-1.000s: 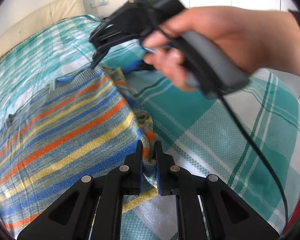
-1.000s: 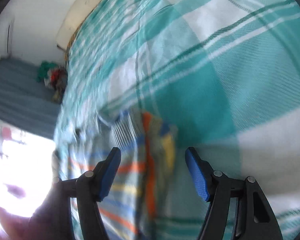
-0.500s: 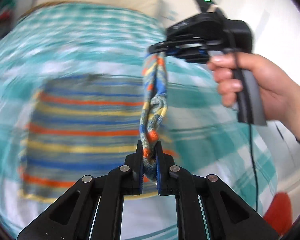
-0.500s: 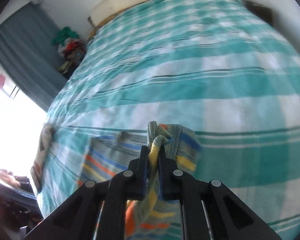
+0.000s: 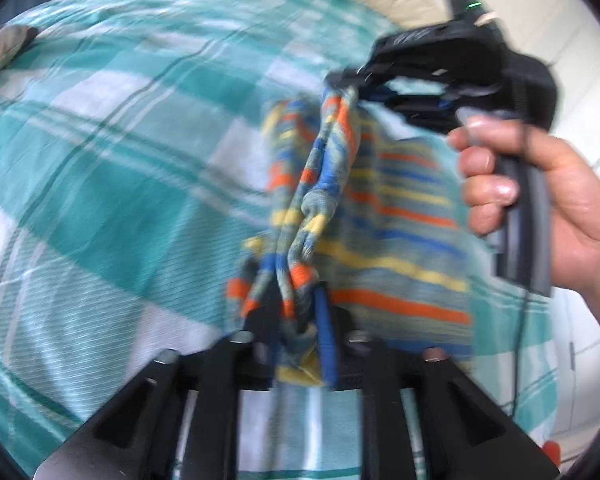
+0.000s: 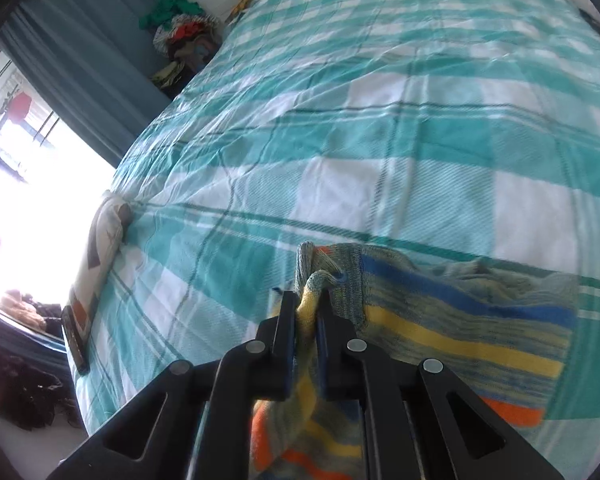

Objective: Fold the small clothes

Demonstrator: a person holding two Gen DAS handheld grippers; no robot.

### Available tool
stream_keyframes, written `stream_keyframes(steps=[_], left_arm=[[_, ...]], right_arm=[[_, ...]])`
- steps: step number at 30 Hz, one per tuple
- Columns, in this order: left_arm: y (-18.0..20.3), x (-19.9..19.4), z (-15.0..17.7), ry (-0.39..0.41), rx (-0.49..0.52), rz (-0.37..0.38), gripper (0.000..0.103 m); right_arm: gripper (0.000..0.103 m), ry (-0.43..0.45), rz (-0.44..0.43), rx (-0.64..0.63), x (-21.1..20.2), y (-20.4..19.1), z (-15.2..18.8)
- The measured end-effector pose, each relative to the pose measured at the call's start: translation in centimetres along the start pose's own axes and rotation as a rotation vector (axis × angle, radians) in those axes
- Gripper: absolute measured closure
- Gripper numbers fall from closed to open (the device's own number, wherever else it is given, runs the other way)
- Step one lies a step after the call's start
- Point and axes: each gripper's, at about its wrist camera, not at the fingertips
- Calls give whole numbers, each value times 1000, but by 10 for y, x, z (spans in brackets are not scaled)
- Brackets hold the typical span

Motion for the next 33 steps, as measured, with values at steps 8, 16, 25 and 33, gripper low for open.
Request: stream_keyframes(steps=[8, 16, 25, 33], left_arm=[[-13, -64, -20, 133, 30, 14, 56], [11, -18, -39, -5, 194, 159, 92], [-44, -47, -2, -104, 245, -67, 95], [-2, -43, -7, -43, 307, 16, 65]], right_arm=[[65, 225, 129, -111, -99, 33, 37], [65, 150, 122, -341, -131, 21, 144], [66, 45, 186, -345, -99, 25, 224], [66, 97, 174, -390, -109, 2, 209]])
Point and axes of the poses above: each gripper's, at about its wrist camera, not at the fingertips, and x roughly the way its jaws point, y to its right, z to its underside, and after that the axes turned 6 degrees about z, right-handed
